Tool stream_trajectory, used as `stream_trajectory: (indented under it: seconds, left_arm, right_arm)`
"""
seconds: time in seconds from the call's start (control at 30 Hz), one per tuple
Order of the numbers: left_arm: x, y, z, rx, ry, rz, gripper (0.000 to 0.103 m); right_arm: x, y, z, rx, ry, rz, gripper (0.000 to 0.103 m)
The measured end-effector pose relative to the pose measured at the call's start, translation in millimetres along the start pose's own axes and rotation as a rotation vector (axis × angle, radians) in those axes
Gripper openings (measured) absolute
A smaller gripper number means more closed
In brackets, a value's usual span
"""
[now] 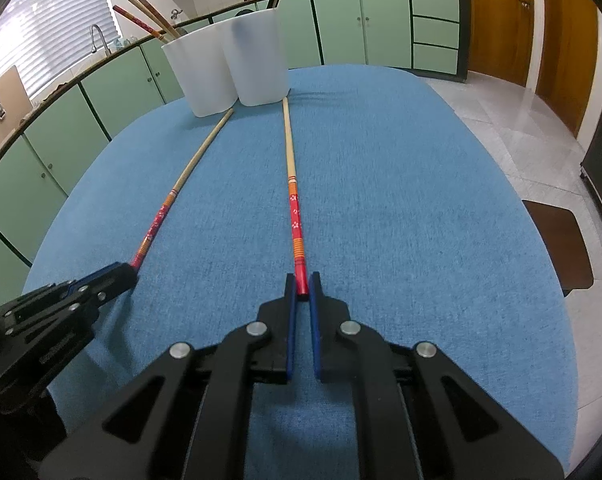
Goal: Organize utensils
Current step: 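Grasp a red chopstick with the right tool while the left tool grasps the other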
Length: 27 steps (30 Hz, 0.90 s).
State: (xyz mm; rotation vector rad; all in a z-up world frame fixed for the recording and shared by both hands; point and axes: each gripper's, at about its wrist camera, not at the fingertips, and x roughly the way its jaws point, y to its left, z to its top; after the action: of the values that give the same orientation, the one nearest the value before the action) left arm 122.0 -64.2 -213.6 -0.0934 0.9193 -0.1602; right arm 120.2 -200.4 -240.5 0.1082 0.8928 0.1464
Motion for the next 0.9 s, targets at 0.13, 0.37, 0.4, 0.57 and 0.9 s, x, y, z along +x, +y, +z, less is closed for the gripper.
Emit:
stream_trajectory:
  seconds: [0.13,0.37,0.4,0.57,0.9]
  left_arm:
    - [-4.2,3.1,-1.7,-0.001,0.000,-0.023,0.009]
    - [0.2,3.3,4.4,0.006,-0.009,-0.046,0.024]
    - [1.3,2.3,5.5,0.011,-0.009,-0.048,0.027]
    - [2.3,-4.1,5.3,0.015,-0.009,-0.042,0.034]
    - [5.2,-10.8,3.4,0.055,-0.018,0.016,0.006]
  right_arm:
    - [-0.4,1.3,0.1,-0.005,0.000,-0.003,0.008]
    - [-0.2,1.4,0.6,-0.006,0.000,-0.003,0.008]
    - [-0.3,1.3,0.5,-0.005,0.000,-0.001,0.008]
    - [-0.7,-1.1,0.5,0.002,0.000,0.010,0.009]
    - [-0.9,2.5,-0.1,-0.015,-0.001,0.004,0.013]
